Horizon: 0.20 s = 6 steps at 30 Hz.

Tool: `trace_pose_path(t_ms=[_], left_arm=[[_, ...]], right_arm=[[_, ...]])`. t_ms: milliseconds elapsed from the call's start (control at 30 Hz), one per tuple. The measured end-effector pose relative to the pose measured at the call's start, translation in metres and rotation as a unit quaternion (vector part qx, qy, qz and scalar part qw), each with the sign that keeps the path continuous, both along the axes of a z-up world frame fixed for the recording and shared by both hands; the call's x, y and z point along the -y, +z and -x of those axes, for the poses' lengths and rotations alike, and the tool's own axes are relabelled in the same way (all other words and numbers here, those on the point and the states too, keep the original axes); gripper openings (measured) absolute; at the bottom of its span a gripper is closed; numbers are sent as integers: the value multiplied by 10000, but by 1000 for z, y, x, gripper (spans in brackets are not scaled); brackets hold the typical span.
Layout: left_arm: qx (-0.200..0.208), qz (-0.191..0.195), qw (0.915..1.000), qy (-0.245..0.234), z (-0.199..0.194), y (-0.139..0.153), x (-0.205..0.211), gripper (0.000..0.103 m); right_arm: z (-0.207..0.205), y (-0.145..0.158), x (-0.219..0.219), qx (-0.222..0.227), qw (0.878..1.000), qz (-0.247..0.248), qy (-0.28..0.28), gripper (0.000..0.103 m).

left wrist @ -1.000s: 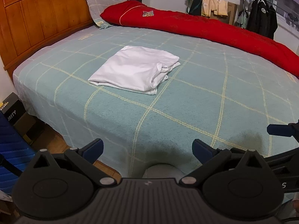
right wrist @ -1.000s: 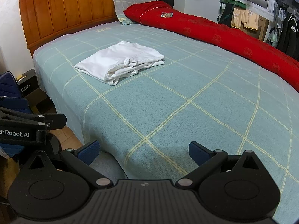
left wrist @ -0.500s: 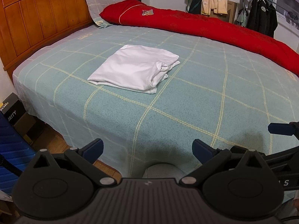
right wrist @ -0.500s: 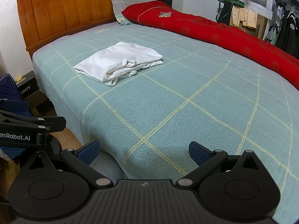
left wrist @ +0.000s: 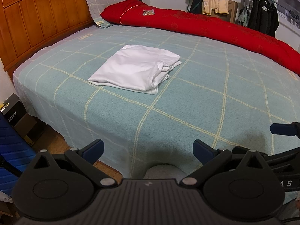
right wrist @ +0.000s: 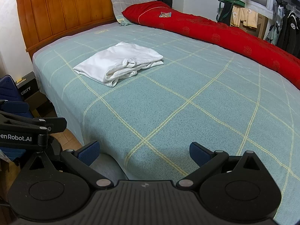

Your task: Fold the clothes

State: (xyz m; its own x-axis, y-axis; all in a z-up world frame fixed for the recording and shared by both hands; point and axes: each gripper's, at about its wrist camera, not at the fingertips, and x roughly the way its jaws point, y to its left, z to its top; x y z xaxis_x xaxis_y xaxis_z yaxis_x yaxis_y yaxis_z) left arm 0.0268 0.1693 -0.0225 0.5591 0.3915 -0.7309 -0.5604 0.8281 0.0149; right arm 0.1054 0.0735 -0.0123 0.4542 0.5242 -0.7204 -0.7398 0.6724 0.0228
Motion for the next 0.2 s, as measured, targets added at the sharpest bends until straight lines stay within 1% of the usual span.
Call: trace_pose_path(t_ms=[200], left_arm=[[-11,-9,10000,5,0,-1,-1,101]], right_arm=[[0,0,-1,-10,10000,1,-8,103]])
